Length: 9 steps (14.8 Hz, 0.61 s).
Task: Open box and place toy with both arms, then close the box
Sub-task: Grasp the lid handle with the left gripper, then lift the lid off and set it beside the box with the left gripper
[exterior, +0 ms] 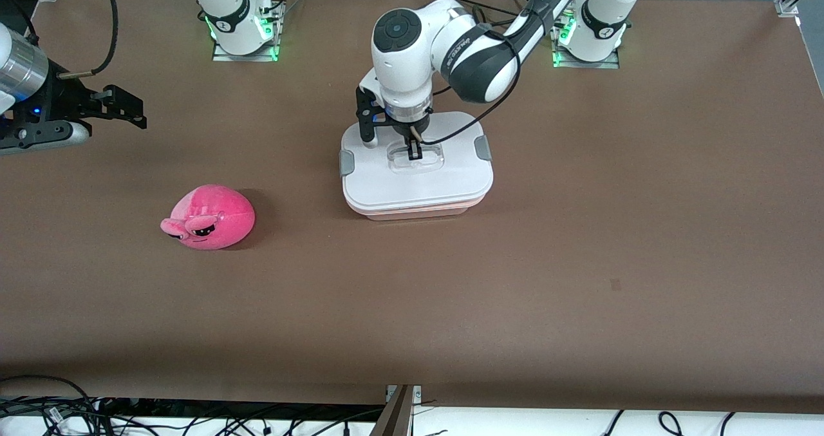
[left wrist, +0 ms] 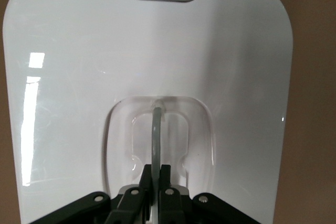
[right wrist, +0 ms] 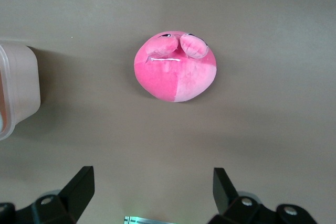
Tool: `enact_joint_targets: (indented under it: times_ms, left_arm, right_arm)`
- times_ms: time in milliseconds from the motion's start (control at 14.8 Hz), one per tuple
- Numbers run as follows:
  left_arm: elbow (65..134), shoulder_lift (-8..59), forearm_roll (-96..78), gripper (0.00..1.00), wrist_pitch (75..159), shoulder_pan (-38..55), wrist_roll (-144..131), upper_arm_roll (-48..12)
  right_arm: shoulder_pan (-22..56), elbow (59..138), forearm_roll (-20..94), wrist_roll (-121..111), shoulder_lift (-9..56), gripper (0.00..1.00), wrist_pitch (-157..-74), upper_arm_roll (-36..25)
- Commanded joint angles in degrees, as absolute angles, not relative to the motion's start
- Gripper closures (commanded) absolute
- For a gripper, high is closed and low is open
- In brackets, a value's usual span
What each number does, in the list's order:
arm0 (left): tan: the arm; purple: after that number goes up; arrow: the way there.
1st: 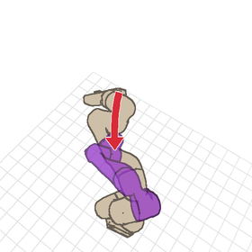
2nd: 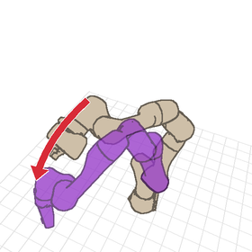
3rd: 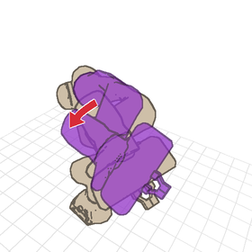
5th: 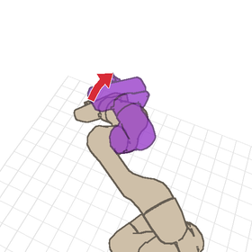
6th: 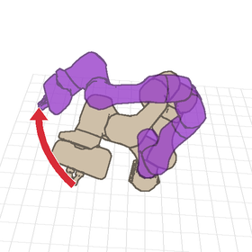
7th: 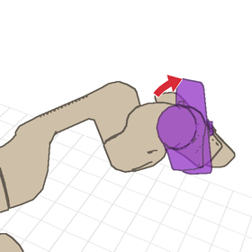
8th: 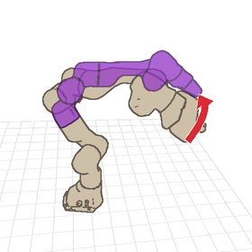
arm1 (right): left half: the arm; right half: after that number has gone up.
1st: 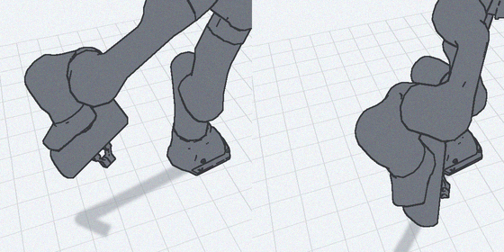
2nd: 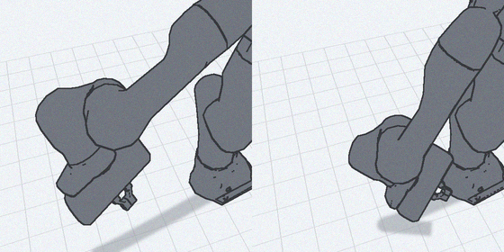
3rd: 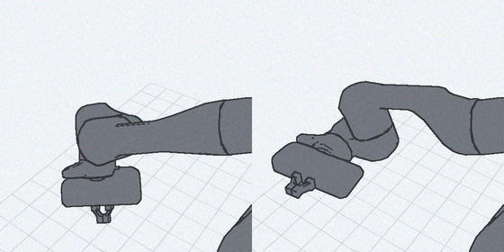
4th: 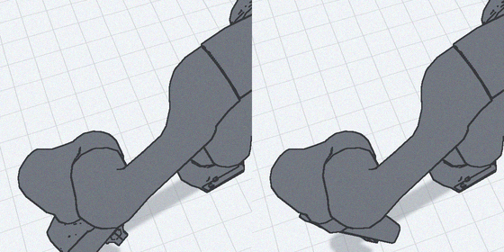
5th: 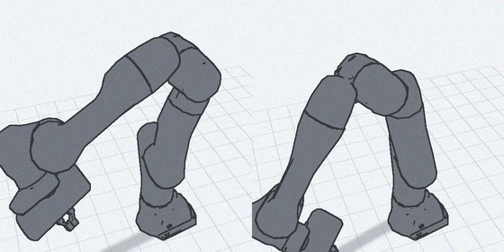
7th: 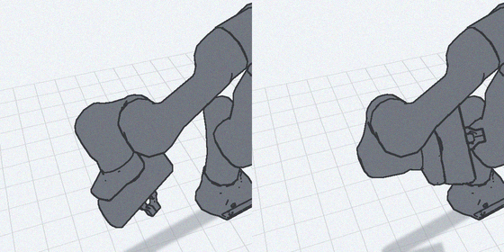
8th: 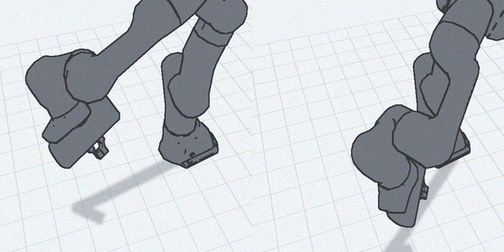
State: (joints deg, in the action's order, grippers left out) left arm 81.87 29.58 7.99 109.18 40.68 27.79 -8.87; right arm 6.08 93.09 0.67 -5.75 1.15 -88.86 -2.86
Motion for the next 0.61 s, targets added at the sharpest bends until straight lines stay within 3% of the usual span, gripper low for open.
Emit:
enact_joint_targets:
  times_ms: [0, 539]
  left_arm:
    - [81.7, 25.5, 5.4, 1.0, 104.5, 35.6, 28.8, -8.7]
    - [80.3, 21.4, 3.1, 1.0, 95.2, 13.2, 30.5, -8.3]
  right_arm:
    - [6.0, 92.7, 0.0, -6.7, 1.1, 0.0, -88.9, -2.7]
    - [5.8, 92.8, 0.0, -6.8, 1.1, 0.0, -88.9, -2.9]
